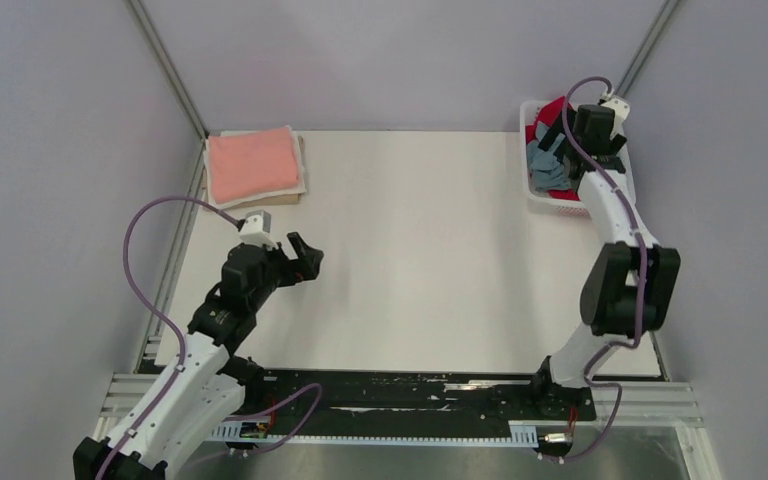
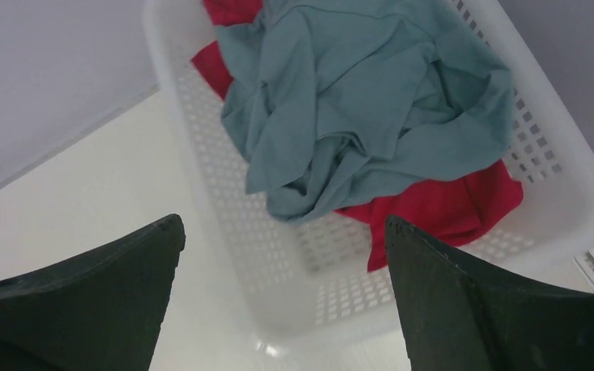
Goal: Fold and stack the t-shirts
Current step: Grab crumpled tshirt from bin with the right arm
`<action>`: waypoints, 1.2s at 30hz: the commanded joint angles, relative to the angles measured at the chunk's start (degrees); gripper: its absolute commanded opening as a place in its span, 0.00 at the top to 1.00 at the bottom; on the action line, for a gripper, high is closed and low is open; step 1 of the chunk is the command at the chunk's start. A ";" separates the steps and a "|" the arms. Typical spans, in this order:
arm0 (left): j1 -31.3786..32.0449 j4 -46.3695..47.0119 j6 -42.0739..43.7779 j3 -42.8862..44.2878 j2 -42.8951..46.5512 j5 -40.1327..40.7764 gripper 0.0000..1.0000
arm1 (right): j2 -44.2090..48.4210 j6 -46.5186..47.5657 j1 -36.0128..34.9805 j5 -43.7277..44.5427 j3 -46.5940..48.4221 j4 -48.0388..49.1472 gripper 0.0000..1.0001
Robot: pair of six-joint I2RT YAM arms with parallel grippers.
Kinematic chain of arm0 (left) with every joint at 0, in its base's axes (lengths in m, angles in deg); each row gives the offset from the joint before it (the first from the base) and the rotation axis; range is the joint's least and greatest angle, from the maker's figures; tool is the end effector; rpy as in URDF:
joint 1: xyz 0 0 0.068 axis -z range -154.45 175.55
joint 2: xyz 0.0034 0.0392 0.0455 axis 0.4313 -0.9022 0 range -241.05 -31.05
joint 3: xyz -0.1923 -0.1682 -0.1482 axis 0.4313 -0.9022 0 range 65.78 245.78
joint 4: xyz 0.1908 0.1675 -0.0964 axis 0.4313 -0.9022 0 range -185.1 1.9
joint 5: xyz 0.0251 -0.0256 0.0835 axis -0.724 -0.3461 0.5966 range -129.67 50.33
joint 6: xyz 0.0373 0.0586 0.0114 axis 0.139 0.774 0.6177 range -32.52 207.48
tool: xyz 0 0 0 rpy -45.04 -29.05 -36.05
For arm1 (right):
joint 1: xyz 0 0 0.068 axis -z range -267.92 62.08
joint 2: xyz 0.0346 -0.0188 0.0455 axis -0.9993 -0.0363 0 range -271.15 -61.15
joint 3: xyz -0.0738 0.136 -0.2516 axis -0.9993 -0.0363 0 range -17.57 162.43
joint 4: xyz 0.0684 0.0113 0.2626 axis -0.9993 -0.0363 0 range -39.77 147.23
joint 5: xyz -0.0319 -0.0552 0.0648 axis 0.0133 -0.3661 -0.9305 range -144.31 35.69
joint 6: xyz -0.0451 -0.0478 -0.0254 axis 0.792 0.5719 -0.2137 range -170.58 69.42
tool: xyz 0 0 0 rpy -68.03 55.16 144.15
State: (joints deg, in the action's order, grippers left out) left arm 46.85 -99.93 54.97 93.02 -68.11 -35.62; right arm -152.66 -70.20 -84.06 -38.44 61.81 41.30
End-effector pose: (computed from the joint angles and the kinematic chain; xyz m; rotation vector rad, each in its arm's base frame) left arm 0.1646 -0.0598 0.2536 -0.2416 1.9734 -0.5480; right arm 0.4025 -0.0430 0.3447 0.5809 1.9578 -0.1136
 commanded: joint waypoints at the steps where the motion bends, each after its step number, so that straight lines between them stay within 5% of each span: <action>1: 0.17 3.22 0.36 0.12 -1.17 2.35 0.00 | -15.96 4.72 5.32 -3.91 14.50 -5.52 0.00; 7: 0.19 3.52 0.74 0.35 -3.74 3.34 0.00 | -34.31 6.99 7.77 -6.97 34.14 -6.23 0.03; 12: 0.20 3.27 0.79 0.63 -4.93 4.05 0.00 | -42.68 8.67 7.82 -4.54 42.71 -6.63 0.16; 16: 0.21 2.57 0.98 0.90 -4.83 4.45 0.00 | -43.88 8.72 8.13 -5.96 43.61 -6.55 0.46; 21: 0.22 1.90 0.76 0.73 -3.69 4.23 0.00 | -41.48 8.46 8.60 -12.95 42.34 -6.58 0.97; 33: 0.23 0.12 0.17 -0.61 2.86 5.05 0.00 | -28.50 10.84 9.24 -25.72 36.48 -5.83 1.00; 36: 0.18 -0.38 0.04 -0.30 3.40 5.22 0.00 | -21.01 11.71 8.27 -24.99 30.43 1.77 1.00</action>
State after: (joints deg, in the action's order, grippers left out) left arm 46.85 -100.37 55.19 92.74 -65.55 -31.90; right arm -184.70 -60.74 -74.60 -60.01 97.17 34.02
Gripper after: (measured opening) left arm 1.000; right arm 0.009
